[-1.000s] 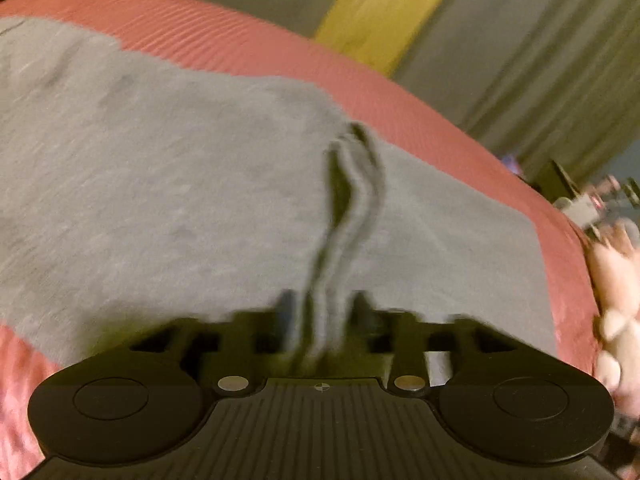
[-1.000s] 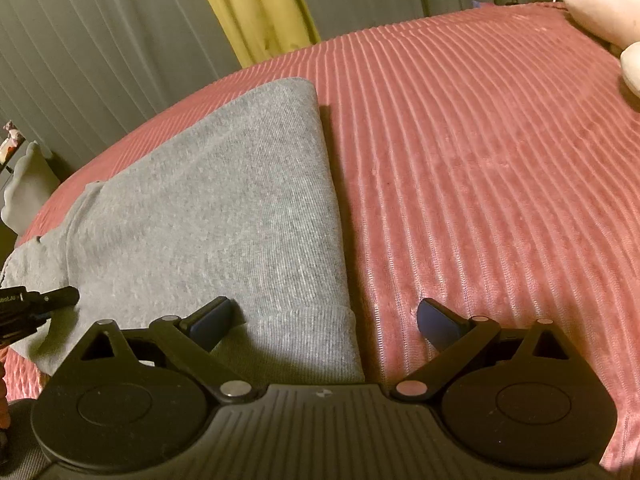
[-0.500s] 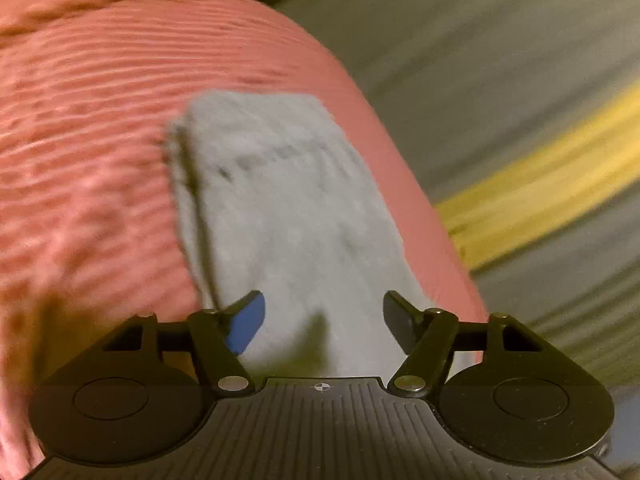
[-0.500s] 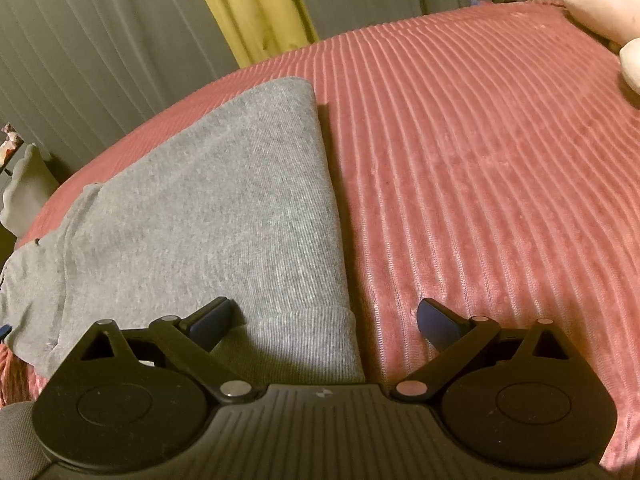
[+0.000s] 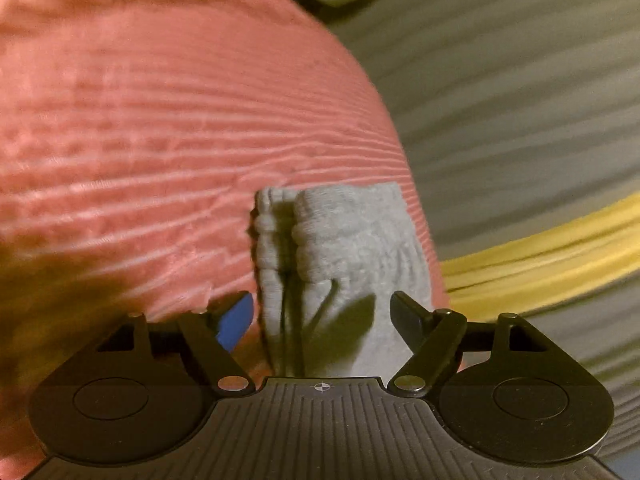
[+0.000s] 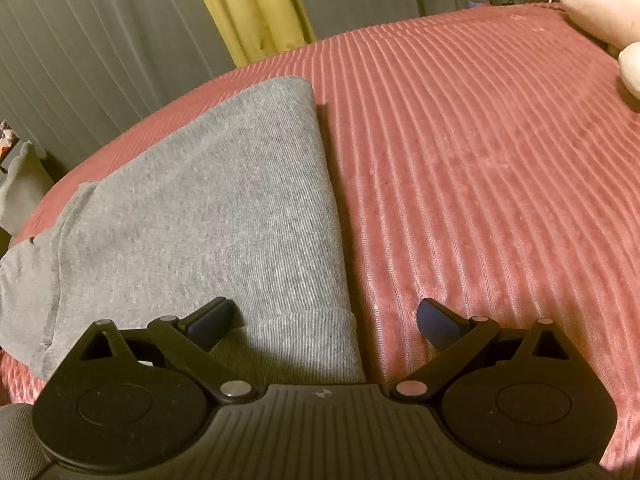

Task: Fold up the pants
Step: 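Grasp the grey pants leg cuff with the left tool and lift it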

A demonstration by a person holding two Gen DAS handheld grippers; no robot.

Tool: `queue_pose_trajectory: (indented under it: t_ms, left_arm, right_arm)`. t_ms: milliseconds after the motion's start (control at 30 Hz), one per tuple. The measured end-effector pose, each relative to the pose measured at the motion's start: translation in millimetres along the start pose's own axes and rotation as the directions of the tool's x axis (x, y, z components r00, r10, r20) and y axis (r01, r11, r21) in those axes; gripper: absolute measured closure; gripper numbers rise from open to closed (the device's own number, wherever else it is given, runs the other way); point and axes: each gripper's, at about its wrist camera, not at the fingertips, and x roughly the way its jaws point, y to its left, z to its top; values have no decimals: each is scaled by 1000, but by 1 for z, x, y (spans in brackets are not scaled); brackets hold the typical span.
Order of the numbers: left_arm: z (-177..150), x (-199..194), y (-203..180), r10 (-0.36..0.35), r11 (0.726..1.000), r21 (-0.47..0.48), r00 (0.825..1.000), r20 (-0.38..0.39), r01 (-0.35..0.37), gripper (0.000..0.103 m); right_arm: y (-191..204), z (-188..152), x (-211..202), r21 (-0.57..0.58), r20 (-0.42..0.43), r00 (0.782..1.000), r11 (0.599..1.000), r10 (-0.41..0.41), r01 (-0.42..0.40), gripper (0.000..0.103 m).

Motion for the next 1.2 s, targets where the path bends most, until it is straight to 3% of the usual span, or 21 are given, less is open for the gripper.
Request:
queue_pose_trajectory:
  t_ms: [133,333,433,500,600,733,800,867,933,1000,1100,1200]
  left_arm:
    - [7,14,9,-54,998,-42,998,9,54,21]
    - [17,37,2,-61,998,10,998,-24,61,19]
    - [23,45,-3,-31,999,26,999,-38,32,26]
    - [17,42,-8,-23,997,74,1000,-21,25,40]
    - [10,40,-5,-100,989,109,995,-4,99,45]
    - [8,50,1,-69,994,87,998,-5,69,35]
    - [7,54,-9,-55,993,105,998,1,55,23]
    - [4,58,-22,-10,989,151,1000,8,9,21]
    - [1,65,-33,47,976,213,999,23,-51,29]
    - [1,67,-37,74,973,218,997,25,-78,39]
    - [4,59,-34,53,979,198,998,21,-56,54]
    - [1,48,-42,16,971,238,999,39,-25,60]
  right_arm:
    - [1,0,0,-3,0,1000,1000,-5,5,4]
    - [3,-1,1,-11,1,1000,1000,-17,17,4]
    - [5,-1,1,-15,2,1000,1000,-22,22,4]
    - [5,-1,1,-14,3,1000,1000,-23,23,4]
    - [5,-2,0,-16,3,1000,1000,-25,25,4]
    - [5,-2,1,-16,4,1000,1000,-25,25,4]
    - [5,-2,1,-16,4,1000,1000,-26,26,4]
    - [5,-2,0,-17,6,1000,999,-29,29,4]
    - [6,-2,1,-20,6,999,999,-33,33,4]
    - [6,-2,0,-20,7,999,999,-35,35,4]
    - [6,-2,-1,-19,7,999,999,-34,34,4]
    - [6,-2,0,-19,7,999,999,-34,34,4]
